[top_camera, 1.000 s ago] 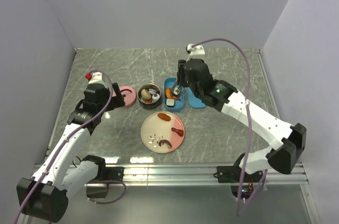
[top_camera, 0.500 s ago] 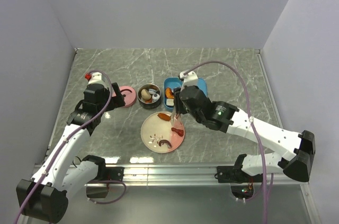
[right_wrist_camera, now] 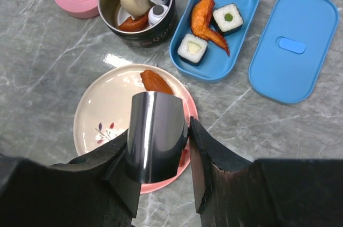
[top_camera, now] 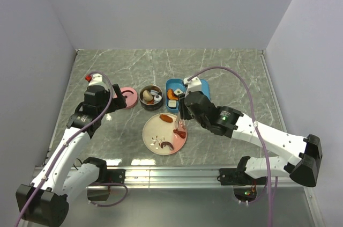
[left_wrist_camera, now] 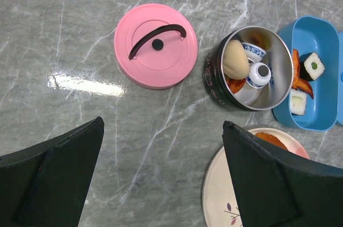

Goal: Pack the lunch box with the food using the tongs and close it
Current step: Pick up the food using the clamp

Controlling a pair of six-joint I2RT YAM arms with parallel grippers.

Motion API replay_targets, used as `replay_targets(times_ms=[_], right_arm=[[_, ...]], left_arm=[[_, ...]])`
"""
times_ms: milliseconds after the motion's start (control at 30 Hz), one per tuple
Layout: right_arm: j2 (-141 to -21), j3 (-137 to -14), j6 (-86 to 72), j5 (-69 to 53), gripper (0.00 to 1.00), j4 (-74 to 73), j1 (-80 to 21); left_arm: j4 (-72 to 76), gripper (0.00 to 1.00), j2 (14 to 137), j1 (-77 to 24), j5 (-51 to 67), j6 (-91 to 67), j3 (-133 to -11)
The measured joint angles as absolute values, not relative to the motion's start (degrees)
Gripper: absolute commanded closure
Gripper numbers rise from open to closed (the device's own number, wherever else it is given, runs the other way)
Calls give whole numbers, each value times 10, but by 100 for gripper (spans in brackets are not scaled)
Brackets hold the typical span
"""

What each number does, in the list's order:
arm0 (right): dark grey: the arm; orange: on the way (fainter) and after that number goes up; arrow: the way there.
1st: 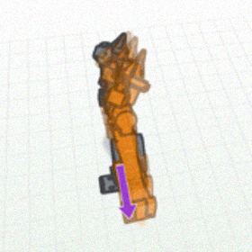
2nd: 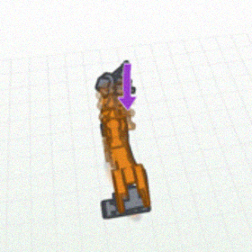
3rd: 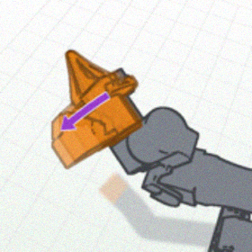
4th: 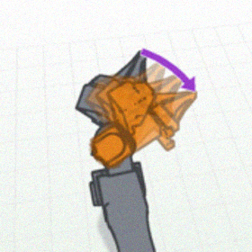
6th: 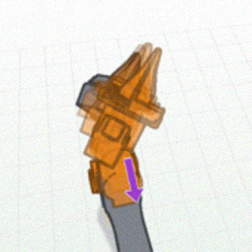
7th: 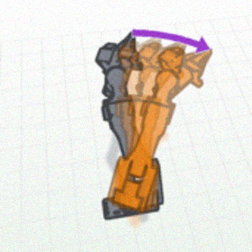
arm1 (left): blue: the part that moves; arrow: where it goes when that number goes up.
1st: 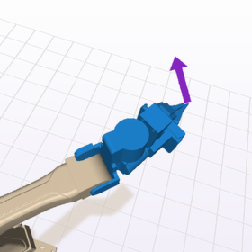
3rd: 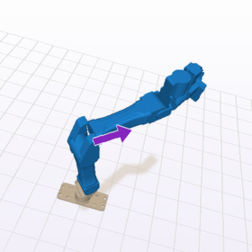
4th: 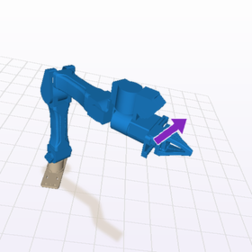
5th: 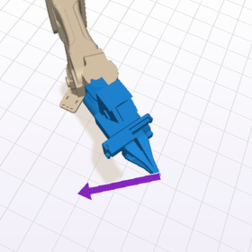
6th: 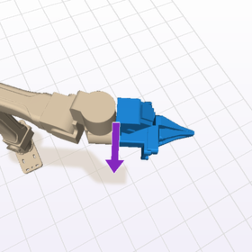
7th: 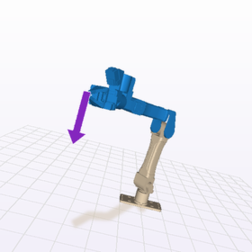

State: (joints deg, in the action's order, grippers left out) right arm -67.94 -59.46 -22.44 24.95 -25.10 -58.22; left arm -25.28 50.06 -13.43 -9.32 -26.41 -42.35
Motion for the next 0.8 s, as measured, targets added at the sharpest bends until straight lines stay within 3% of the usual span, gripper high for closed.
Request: replay_targets(times_ms=[800], right_arm=[[-644, -584, -226, 213, 58, -284, -588]], left_arm=[[-253, 1, 497, -134, -89, -267, -423]])
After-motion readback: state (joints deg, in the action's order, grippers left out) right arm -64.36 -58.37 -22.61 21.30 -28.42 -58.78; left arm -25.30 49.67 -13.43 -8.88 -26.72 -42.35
